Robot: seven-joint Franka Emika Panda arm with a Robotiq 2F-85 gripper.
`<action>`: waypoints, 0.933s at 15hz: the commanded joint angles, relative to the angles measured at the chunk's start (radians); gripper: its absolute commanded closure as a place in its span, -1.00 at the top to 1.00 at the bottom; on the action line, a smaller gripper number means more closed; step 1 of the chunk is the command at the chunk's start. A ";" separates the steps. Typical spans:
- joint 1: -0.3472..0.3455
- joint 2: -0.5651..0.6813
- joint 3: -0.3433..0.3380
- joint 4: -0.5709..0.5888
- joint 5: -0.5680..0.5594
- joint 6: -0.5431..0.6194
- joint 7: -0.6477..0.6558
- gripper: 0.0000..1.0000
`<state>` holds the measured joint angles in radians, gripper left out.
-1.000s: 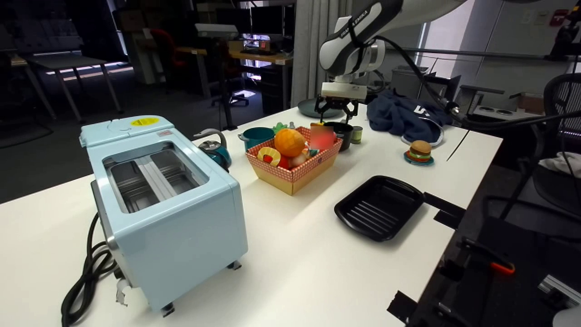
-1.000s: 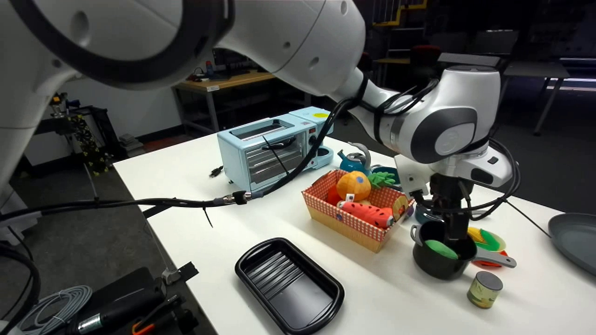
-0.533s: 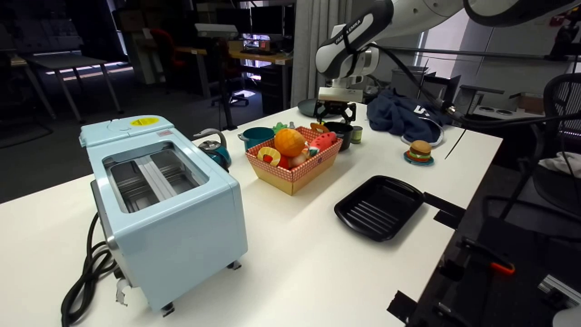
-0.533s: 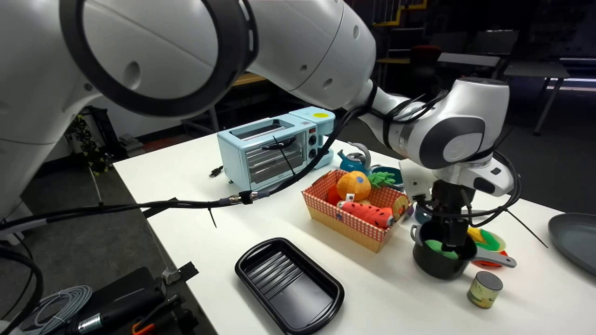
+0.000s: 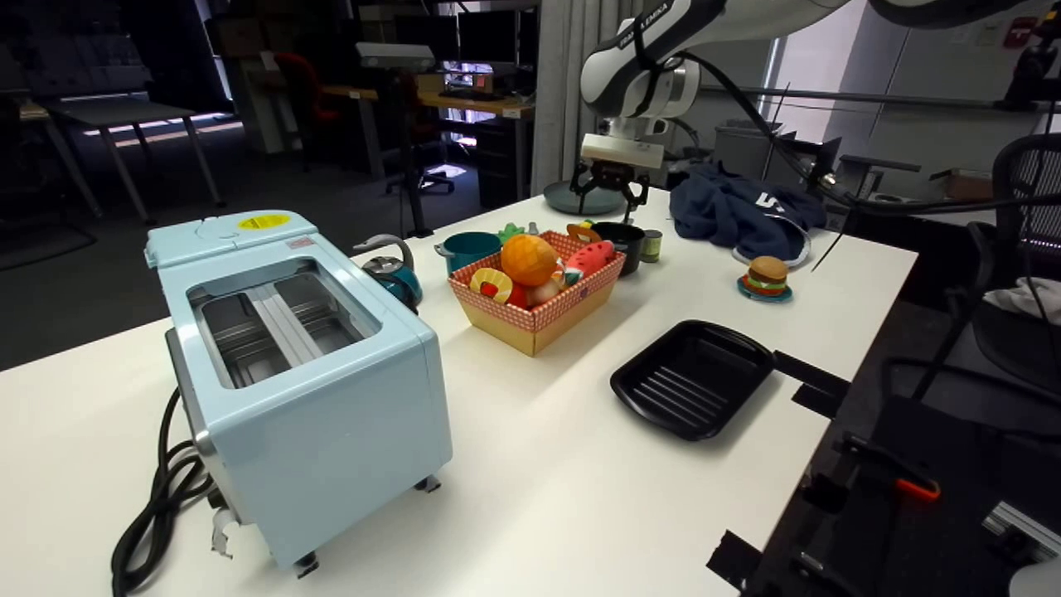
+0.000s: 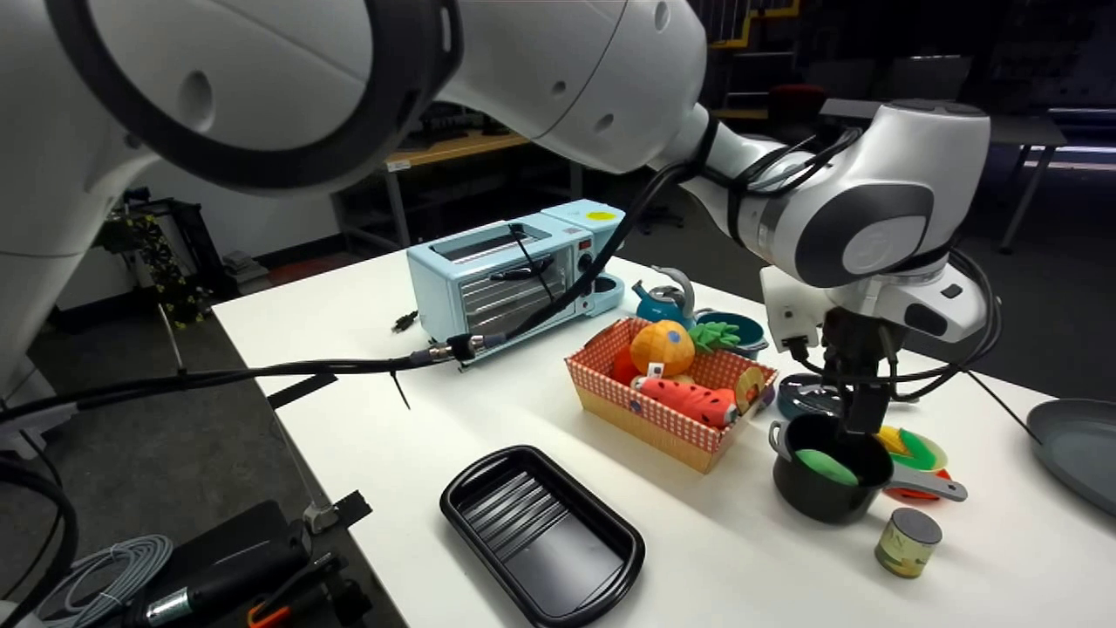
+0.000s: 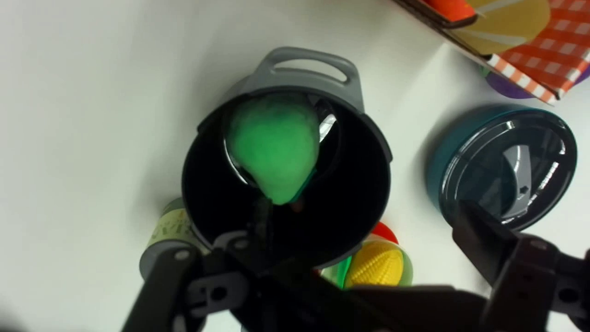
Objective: Put the plushy in the pot in the basket
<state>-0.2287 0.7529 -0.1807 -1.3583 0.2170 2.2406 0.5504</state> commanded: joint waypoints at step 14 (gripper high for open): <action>0.006 -0.085 -0.017 -0.189 0.006 -0.002 -0.091 1.00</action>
<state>-0.2377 0.6892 -0.2023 -1.5291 0.2203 2.2196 0.4727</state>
